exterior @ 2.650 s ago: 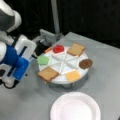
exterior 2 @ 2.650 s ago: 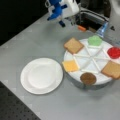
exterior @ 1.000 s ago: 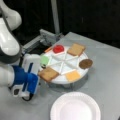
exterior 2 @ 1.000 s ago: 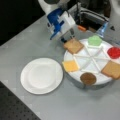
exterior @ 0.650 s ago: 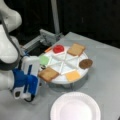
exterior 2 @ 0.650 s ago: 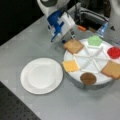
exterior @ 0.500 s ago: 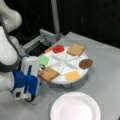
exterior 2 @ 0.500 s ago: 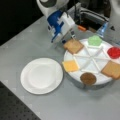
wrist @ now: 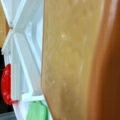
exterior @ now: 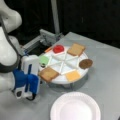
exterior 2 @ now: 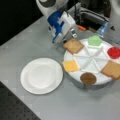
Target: Ingredient selection for cheeseburger or sandwich
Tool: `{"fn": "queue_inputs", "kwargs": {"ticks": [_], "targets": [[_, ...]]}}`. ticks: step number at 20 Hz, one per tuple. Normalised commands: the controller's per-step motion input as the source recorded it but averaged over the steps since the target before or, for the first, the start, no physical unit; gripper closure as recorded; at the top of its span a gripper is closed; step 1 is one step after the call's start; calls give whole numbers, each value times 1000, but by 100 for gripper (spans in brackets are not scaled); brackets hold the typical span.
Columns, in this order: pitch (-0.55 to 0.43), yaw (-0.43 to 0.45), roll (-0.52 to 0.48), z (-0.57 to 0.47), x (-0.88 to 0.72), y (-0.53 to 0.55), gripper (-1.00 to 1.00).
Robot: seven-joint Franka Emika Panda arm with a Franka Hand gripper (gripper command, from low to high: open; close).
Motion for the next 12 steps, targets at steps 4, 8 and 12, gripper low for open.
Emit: {"fn": "queue_inputs", "kwargs": {"ticks": [4,8,12], "targets": [[29,67,268,-71,244,-106,-100],[60,52,238,-68,244,-123,-100],[60,79,218,-69,210,-205,-100]]}}
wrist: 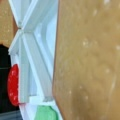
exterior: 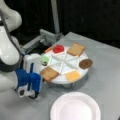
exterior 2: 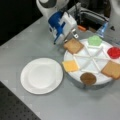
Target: Ingredient selection for cheeseburger or sandwich
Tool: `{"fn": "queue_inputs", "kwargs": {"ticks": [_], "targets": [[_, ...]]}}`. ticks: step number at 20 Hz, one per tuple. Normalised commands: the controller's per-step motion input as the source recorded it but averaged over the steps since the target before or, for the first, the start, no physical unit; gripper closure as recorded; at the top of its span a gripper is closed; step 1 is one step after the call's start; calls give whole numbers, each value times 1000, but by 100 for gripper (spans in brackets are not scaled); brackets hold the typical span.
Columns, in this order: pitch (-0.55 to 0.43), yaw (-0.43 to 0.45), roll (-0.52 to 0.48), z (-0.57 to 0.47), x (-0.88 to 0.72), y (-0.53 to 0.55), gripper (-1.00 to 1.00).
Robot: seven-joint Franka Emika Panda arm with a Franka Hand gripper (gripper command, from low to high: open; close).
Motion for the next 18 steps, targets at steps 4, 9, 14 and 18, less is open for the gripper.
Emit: {"fn": "queue_inputs", "kwargs": {"ticks": [4,9,14,18], "targets": [[60,97,196,-85,187,-281,-100],[63,107,182,-89,181,-283,-100],[62,129,182,-90,189,-236,-100],[62,135,182,-90,193,-221,-100]]}}
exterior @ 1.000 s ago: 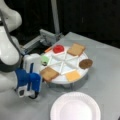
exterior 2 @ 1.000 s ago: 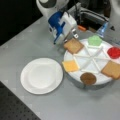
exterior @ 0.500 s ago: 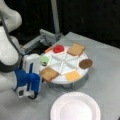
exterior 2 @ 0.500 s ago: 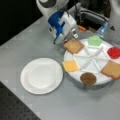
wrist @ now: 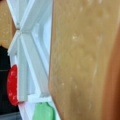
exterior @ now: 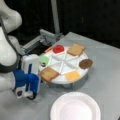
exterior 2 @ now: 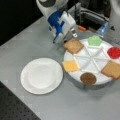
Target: Ingredient selection for cheeseburger or sandwich
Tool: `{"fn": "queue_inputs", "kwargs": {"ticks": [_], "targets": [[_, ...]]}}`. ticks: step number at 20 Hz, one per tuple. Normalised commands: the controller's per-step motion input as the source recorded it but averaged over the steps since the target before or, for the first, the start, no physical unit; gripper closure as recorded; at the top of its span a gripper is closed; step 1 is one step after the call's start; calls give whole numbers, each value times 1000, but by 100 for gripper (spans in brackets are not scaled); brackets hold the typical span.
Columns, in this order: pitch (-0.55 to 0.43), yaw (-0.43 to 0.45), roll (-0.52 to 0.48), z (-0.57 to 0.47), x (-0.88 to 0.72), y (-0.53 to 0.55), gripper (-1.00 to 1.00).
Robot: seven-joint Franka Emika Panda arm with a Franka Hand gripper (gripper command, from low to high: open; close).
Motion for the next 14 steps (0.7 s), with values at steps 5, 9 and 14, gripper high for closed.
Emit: {"fn": "queue_inputs", "kwargs": {"ticks": [5,9,14], "targets": [[62,135,182,-90,193,-221,-100],[62,135,182,-90,193,-221,-100],[62,135,182,-90,193,-221,-100]]}}
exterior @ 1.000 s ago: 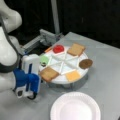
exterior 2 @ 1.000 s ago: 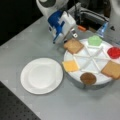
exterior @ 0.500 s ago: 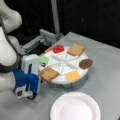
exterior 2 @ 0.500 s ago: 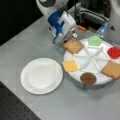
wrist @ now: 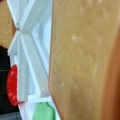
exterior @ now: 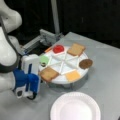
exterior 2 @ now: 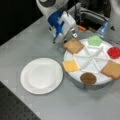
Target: Ingredient selection for cheeseburger or sandwich
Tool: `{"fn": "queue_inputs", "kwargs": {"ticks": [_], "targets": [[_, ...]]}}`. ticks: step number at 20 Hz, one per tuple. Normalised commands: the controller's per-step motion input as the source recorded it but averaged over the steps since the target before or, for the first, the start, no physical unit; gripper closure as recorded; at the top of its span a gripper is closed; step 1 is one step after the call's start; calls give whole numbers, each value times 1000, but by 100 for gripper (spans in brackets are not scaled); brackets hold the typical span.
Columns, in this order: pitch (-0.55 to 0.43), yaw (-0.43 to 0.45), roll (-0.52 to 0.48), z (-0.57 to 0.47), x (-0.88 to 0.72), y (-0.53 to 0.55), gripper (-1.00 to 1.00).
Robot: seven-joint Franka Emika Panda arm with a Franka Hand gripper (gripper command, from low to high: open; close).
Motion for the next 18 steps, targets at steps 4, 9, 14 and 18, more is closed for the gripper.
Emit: {"fn": "queue_inputs", "kwargs": {"ticks": [4,9,14,18], "targets": [[62,135,182,-90,193,-221,-100],[62,135,182,-90,193,-221,-100],[62,135,182,-90,193,-221,-100],[62,135,182,-90,193,-221,-100]]}}
